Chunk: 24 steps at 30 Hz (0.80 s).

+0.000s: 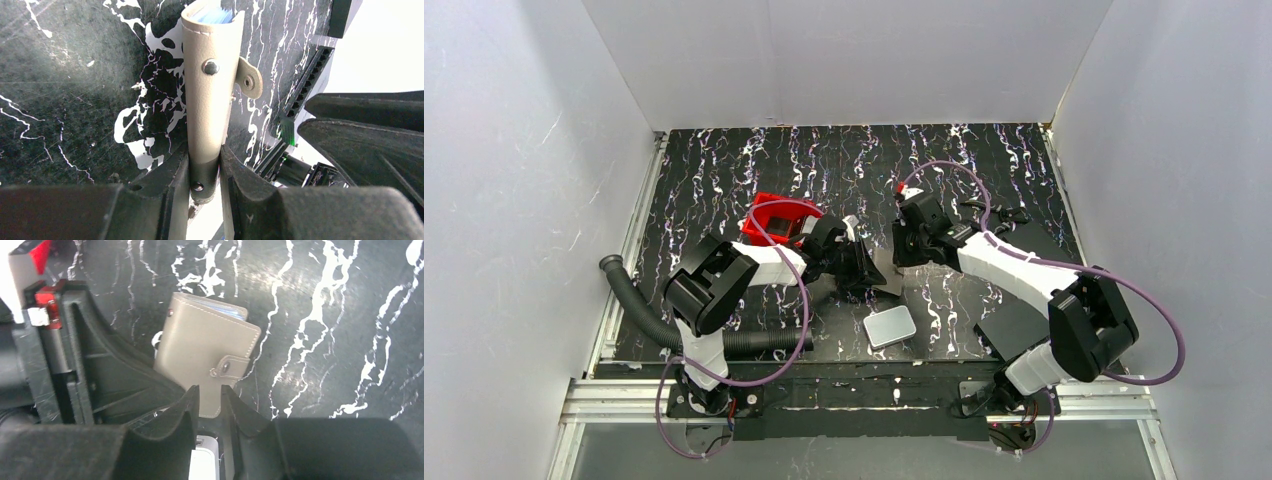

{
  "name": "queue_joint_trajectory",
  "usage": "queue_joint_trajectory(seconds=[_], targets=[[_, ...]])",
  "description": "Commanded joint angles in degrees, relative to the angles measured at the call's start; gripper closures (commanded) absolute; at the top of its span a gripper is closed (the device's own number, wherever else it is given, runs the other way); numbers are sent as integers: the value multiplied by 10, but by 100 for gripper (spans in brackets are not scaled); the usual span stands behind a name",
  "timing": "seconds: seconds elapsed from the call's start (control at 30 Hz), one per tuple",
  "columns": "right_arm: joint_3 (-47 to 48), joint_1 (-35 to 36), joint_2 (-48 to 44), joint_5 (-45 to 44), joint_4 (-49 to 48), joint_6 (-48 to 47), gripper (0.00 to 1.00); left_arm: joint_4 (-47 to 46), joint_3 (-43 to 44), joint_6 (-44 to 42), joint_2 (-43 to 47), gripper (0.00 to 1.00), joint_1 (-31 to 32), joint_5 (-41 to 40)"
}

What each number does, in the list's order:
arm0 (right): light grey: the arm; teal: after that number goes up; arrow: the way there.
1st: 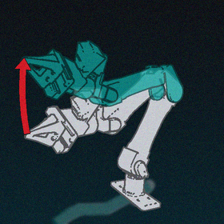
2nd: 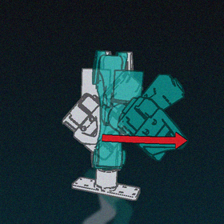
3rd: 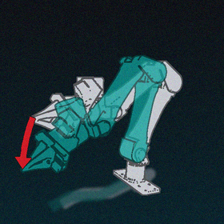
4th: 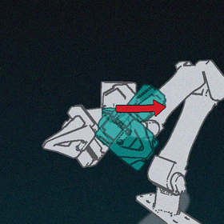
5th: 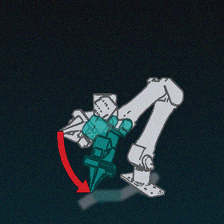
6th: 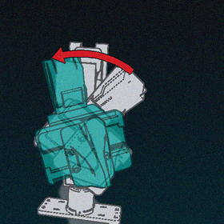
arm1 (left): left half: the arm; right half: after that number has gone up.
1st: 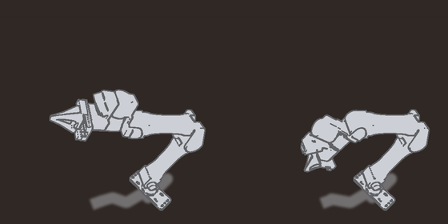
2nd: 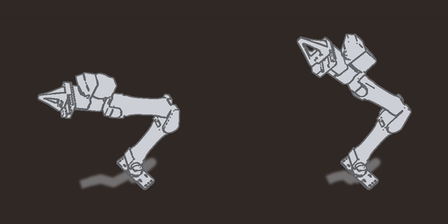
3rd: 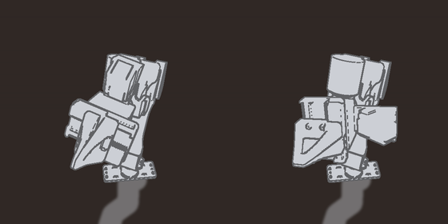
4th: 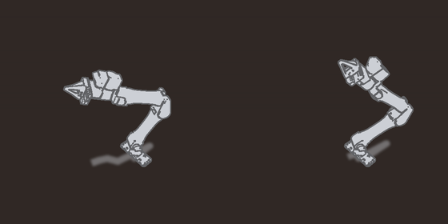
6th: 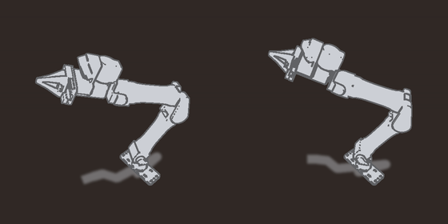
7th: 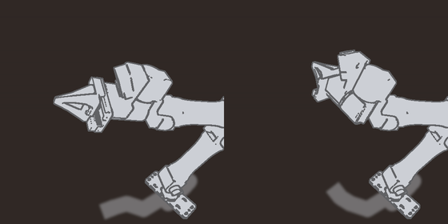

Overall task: Put the credit cards into the card holder
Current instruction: Close the card holder at the center of the board.

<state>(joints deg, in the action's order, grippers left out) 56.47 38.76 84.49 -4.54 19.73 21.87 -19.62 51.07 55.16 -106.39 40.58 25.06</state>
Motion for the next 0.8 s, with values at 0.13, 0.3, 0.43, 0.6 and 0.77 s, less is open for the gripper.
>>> queue_joint_trajectory(seconds=[0.13,0.3,0.43,0.6,0.77], targets=[[24,7,30,-67,43,40,66,44,3,-13,5,100,2,-35],[39,8,61,-49,40,25,62,44,5,-15,6,100,2,-35],[37,11,61,-43,23,21,57,44,5,-14,4,100,3,-32],[36,11,69,-47,3,14,54,44,6,-15,4,100,3,-30],[41,11,82,-61,-2,12,68,44,5,-16,6,100,4,-30]])
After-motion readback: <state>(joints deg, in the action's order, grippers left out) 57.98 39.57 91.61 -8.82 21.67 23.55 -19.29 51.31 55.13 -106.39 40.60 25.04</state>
